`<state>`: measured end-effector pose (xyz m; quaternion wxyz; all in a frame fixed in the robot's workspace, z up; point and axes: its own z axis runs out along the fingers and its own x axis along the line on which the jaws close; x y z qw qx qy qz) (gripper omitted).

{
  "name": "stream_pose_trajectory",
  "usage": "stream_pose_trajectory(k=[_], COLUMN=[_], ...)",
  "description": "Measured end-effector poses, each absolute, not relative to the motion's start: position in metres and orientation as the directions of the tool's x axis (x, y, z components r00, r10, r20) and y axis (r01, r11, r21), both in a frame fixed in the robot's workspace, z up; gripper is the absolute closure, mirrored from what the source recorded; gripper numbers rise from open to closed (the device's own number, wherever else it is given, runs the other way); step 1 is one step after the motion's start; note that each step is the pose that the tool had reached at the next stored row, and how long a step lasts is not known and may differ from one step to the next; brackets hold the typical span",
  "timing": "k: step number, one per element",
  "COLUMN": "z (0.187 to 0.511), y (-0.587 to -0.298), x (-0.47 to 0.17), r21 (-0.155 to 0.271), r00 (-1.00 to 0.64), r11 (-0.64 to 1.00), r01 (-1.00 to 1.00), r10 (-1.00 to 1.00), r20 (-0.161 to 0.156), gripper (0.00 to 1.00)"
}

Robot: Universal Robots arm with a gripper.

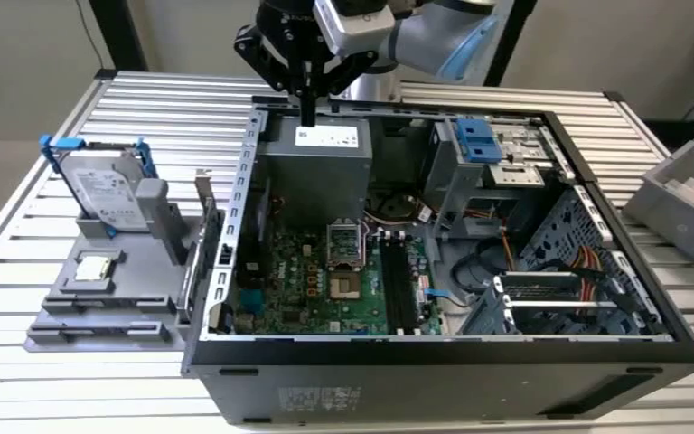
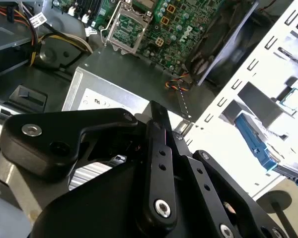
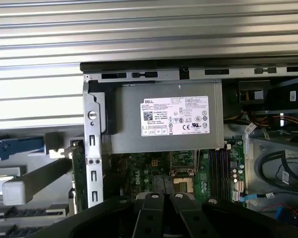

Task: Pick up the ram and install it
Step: 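Reach for the ram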

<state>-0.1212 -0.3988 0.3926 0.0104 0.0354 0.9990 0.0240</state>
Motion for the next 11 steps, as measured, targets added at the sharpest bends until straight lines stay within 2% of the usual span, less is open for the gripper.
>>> stream_pose_trajectory(k=[11], z=[0.3926], y=[-0.3988], x=[-0.1212], r21=[0.049], r00=[-0.997], r11=[0.996], r01=[0.070], r10=[0.071], r20=[-0.019], gripper=[1.00])
